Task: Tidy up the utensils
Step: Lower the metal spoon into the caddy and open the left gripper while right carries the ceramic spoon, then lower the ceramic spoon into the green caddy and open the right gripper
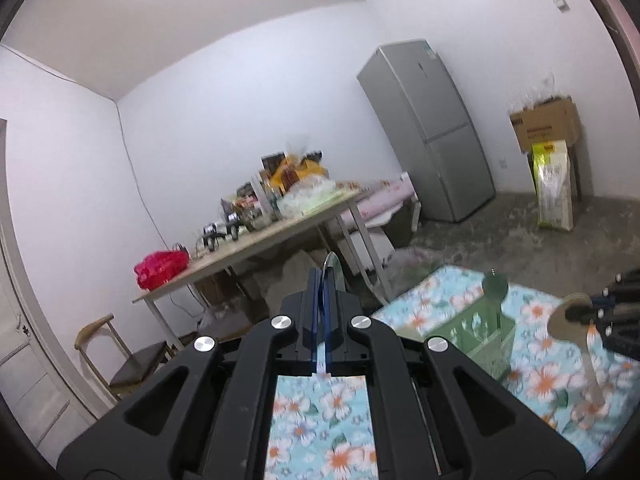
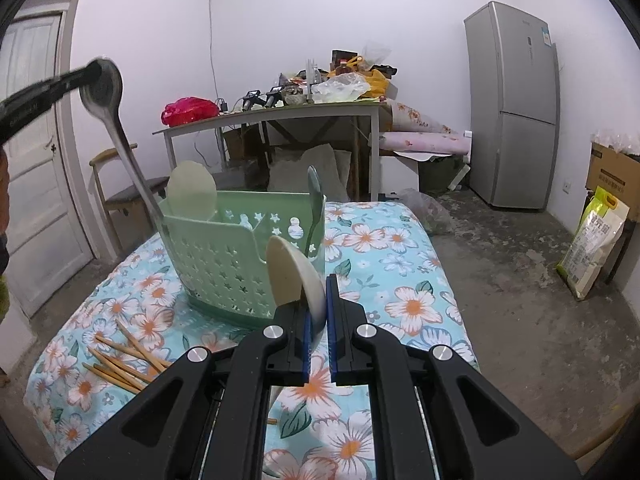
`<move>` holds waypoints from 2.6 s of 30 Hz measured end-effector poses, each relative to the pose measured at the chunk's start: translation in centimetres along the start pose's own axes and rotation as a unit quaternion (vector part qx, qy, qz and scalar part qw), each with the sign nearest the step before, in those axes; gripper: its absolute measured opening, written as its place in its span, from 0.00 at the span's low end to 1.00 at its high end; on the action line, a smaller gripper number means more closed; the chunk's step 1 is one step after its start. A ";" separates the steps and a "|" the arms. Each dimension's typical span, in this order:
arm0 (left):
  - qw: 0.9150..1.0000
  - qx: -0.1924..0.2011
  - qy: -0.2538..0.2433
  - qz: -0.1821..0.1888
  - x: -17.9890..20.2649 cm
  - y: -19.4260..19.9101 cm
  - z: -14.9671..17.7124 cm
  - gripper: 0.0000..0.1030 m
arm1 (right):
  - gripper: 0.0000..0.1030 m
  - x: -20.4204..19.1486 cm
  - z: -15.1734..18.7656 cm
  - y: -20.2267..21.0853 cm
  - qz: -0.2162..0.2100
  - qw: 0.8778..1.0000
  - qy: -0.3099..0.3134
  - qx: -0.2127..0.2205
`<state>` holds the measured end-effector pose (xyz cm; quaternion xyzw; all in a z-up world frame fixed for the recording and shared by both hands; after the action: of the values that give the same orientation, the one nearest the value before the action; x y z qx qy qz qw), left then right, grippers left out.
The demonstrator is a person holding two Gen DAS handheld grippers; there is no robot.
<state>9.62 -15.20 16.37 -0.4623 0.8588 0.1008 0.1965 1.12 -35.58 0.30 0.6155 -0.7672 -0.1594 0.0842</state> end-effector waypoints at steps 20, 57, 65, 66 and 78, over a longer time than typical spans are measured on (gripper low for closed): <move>0.989 -0.086 0.054 0.103 2.3 -7.2 7.1 0.04 | 0.06 -0.8 0.9 -1.1 -0.019 1.000 -0.007 -0.015; 0.929 -0.162 0.312 0.115 -0.5 4.1 15.8 0.82 | 0.07 -1.4 -11.6 -5.3 -0.035 0.970 -0.006 0.240; 0.936 -0.155 0.291 0.123 0.5 3.9 15.5 0.83 | 0.07 -2.4 -7.3 -10.3 0.002 0.977 0.038 0.209; 0.935 -0.156 0.292 0.124 0.4 3.8 15.6 0.83 | 0.07 -2.4 -6.8 -10.5 0.003 0.978 0.042 0.203; 0.923 -0.170 0.325 0.120 -0.4 3.3 17.0 0.83 | 0.22 -1.2 -4.5 -6.8 0.024 0.980 0.090 0.175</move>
<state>11.26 -7.05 1.17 -0.3898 0.8944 0.1124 -0.1882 9.13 -36.36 2.19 0.6137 -0.7873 0.0355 0.0478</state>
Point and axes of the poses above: each gripper's, at about its wrist camera, not at the fingertips, and y roughly against the way its jaws point, x to its right, z to its underside, the point moved 2 cm from there along -y, roughly the way its jaws point, and after that the axes turned 8 degrees about x, right-handed, at the moved point
